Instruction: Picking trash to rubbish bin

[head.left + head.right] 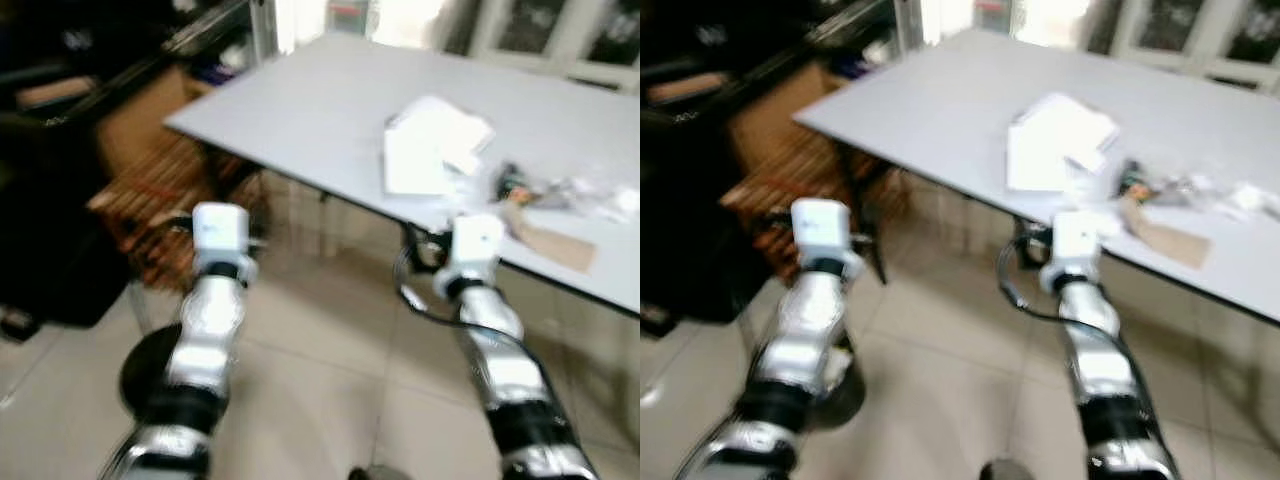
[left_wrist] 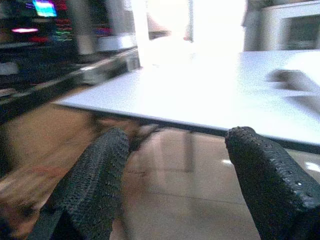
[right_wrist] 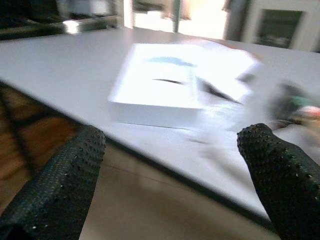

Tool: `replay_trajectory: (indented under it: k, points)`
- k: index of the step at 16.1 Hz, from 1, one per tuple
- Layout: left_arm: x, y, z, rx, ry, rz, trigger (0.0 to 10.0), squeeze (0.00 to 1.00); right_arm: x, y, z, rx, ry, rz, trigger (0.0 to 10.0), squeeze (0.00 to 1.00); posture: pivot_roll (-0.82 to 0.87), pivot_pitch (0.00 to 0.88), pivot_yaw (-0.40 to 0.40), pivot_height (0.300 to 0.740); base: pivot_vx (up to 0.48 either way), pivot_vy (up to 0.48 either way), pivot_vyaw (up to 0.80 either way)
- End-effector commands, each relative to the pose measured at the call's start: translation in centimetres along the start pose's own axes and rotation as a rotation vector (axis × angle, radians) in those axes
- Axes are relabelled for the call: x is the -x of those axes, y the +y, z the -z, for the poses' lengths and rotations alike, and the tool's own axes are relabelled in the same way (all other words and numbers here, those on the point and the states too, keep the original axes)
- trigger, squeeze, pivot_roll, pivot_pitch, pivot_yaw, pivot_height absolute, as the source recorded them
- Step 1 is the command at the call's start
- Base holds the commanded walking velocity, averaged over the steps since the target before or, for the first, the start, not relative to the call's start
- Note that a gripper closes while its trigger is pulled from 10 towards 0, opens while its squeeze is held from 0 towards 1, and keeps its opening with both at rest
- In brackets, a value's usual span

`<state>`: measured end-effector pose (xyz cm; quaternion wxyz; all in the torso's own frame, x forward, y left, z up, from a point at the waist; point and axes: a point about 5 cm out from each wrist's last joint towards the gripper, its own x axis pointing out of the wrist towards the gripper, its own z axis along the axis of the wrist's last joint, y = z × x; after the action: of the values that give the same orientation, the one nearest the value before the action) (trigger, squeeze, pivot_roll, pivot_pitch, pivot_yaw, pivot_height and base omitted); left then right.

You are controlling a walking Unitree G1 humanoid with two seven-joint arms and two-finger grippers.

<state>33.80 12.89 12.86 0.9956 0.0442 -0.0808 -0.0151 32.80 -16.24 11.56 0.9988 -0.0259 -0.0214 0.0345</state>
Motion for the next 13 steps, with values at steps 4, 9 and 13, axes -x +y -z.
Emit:
replay_trajectory:
  k: [4,9,13]
  points:
    - [-0.14,0.89,-0.13,-0.022,-0.004,-0.009,10.0,0.00,-0.18,0.68,-0.16,-0.016,-0.001,-0.017,10.0,0.00,-0.05,0.056,0.032,0.740,0.000,0.000,-0.80]
    - [-0.18,0.87,-0.28,-0.029,-0.008,-0.008,10.0,0.00,-0.05,0.70,-0.28,-0.026,-0.018,-0.012,10.0,0.00,-0.05,0.070,0.031,0.740,0.000,0.000,-0.29]
    - [-0.21,1.04,-0.24,-0.034,0.001,-0.019,10.0,0.00,-0.05,0.57,-0.34,-0.022,-0.017,-0.009,10.0,0.00,-0.05,0.083,0.027,0.740,0.000,0.000,0.00]
